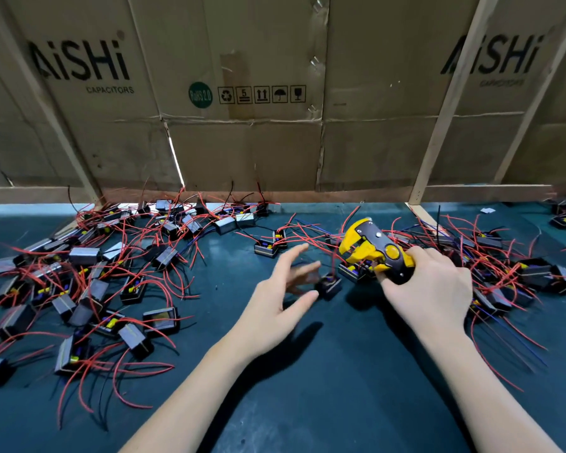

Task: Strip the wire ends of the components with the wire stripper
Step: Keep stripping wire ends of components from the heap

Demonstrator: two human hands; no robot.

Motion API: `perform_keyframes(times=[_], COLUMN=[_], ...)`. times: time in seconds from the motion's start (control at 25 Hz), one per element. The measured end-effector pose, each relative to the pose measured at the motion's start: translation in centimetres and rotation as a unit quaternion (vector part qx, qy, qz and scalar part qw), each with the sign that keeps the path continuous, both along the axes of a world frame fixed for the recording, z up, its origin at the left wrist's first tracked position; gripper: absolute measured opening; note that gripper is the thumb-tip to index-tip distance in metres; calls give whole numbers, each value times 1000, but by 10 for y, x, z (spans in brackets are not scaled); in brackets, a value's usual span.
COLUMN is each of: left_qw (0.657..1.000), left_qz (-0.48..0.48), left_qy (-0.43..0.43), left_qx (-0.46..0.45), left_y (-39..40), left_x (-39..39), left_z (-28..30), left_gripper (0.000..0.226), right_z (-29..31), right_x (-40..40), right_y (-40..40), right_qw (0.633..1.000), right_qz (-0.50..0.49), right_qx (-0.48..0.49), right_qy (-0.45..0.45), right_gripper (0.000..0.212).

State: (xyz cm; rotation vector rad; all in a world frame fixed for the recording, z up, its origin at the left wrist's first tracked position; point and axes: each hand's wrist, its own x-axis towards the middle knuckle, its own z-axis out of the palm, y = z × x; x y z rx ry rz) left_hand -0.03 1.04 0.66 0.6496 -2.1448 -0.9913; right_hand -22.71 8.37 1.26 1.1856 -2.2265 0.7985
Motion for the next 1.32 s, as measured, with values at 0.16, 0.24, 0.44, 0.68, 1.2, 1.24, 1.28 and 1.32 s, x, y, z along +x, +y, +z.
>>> perform_keyframes(times=[0.16, 0.24, 0.44, 0.68, 1.2, 1.24, 1.28, 1.32], left_qw=[988, 947, 845, 779, 926, 917, 908, 901], left_qz=[86, 247, 498, 503, 295, 308, 326, 339], left_qy=[32, 29, -167, -367, -235, -246, -252, -256], left_qx=[-123, -204, -98, -79, -34, -54, -72, -88], left_y=[-16, -38, -87, -94, -30, -30, -30, -30], left_x=[15, 38, 98, 99, 17, 15, 16, 19], left_z=[12, 16, 5, -2, -3, -5, -7, -7], left_gripper=[44, 35, 33, 37, 39, 39, 39, 39], right_z=[4, 9, 28, 9, 6, 7, 8, 10], right_x=[2, 6, 25, 65, 16, 16, 18, 20], right_y=[0, 3, 10, -12, -23, -20, -17, -15], right_qw=[999, 995, 728, 401, 489, 528, 576, 627], right_qz=[10, 35, 460, 441, 310, 326, 336, 339], right_qx=[-34, -73, -66, 3, -152, -133, -119, -107], right_qy=[-32, -54, -505, -803, -801, -773, -736, -693], right_gripper=[36, 34, 54, 46, 36, 36, 35, 33])
